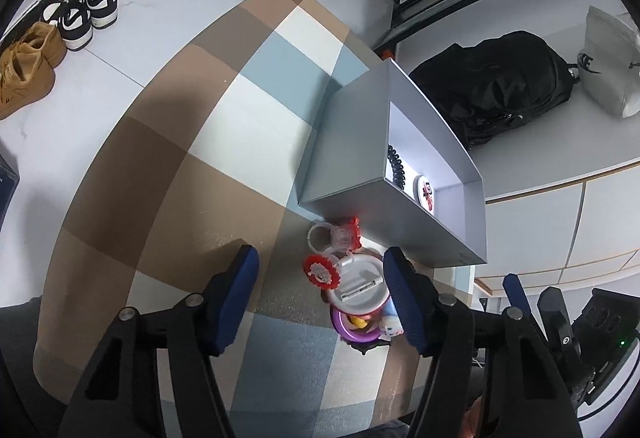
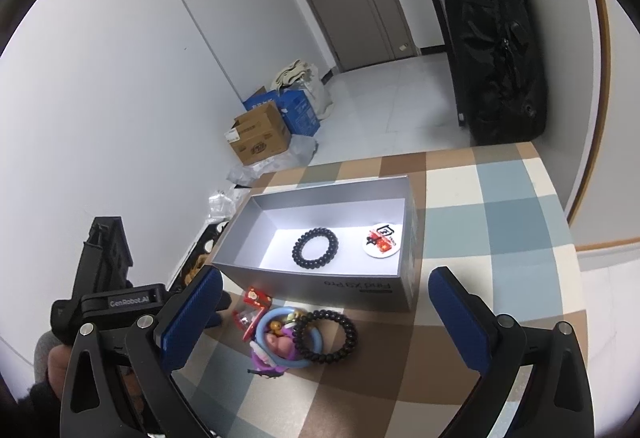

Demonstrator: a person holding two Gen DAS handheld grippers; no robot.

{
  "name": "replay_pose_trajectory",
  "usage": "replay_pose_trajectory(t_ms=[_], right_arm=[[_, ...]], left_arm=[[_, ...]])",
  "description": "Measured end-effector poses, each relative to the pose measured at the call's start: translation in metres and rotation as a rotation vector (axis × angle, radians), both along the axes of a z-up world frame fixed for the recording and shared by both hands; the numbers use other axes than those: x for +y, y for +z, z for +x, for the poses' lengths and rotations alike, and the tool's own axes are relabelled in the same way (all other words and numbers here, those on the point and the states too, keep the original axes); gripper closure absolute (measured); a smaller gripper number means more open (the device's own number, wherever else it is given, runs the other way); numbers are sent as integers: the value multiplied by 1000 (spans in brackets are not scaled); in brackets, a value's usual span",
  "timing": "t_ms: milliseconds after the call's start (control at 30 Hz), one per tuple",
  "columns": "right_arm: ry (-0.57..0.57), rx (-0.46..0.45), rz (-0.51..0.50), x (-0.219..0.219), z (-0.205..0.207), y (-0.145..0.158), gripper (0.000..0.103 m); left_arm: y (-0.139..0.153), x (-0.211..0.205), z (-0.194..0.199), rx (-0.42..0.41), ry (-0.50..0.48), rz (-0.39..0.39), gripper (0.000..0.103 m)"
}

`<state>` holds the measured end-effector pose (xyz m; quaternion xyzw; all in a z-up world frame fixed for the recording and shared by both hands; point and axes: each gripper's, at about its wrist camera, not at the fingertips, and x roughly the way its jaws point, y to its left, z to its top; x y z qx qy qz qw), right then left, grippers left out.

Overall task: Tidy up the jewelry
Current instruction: 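Grasp the red-and-white toy piece with the left gripper, then carry the red piece toward the box with the left while the right grasps another black hair tie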

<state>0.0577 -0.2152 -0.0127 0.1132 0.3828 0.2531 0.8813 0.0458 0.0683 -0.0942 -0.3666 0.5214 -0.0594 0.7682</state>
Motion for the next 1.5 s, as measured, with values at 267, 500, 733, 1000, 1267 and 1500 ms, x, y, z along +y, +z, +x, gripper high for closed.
replay_pose_trajectory(t_ms=[267,500,733,1000,1267,1500], right_arm=[[-4,3,10,-2,0,2,0],[1,0,11,-1,0,3,0],[6,8,7,0,0,2,0],[2,12,7,0,2,1,0],[38,26,13,6,1,-1,0],[148,45,-13,32,-8,-6,1]], left_arm=[[2,-12,1,4,-43,112,71],[4,-39,3,-20,-146,267,83],[4,-36,1,-11,-163,266,87],[4,-34,1,45,-155,201,89],[17,-25,-9,31,-120,133,89],[29,-11,-11,-17,-57,46,89]])
